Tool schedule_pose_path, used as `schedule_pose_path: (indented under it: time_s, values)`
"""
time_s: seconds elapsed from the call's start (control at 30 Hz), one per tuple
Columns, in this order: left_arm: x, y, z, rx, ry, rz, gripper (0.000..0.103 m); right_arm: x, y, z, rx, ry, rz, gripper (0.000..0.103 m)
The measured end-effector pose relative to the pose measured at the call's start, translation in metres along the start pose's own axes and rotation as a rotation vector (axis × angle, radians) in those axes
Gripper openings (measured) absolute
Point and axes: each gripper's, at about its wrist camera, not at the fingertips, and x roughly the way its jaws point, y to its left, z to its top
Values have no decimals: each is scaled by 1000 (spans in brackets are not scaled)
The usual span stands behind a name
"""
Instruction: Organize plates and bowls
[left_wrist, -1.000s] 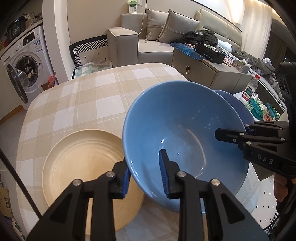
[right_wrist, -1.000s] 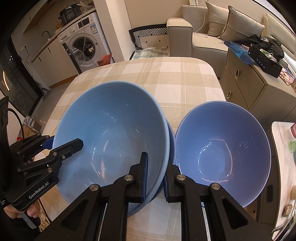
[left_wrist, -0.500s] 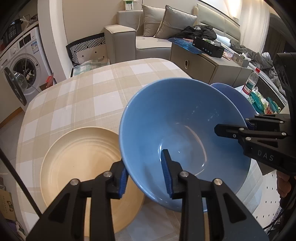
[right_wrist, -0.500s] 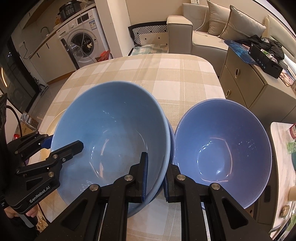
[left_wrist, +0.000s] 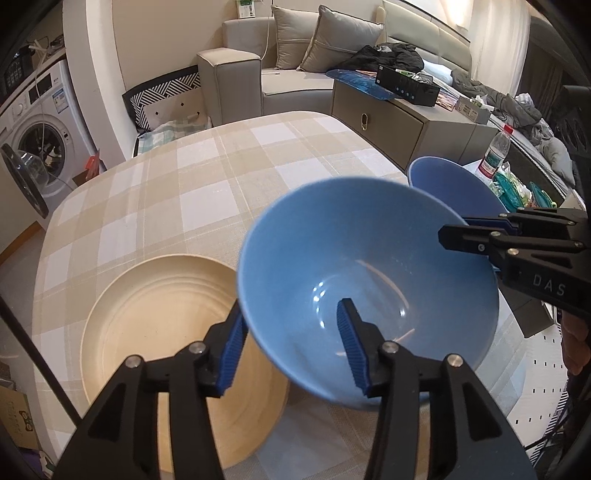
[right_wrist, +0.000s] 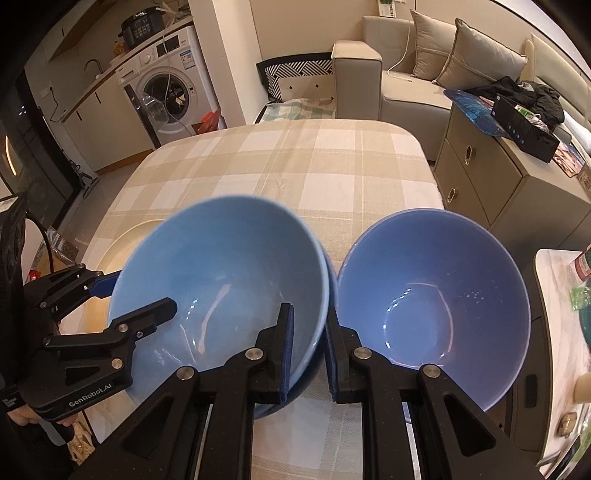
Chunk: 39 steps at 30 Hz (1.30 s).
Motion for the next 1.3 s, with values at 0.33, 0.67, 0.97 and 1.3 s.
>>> schedule_pose_path:
  time_s: [0.33, 0.67, 0.97, 1.3]
  values:
    - [-14, 4, 2, -13, -39, -34, 55, -14, -17, -2, 28, -46, 29, 34]
    - [-25, -3, 10, -5, -92, -51, 80, -19, -18, -2, 25, -74, 65, 62]
    - [-36, -16, 24, 1, -160, -95, 103, -30, -19, -4, 8, -108, 68, 85]
    - [-25, -40, 52, 29, -153, -121, 103, -47, -59, -9, 82, -142, 37, 88]
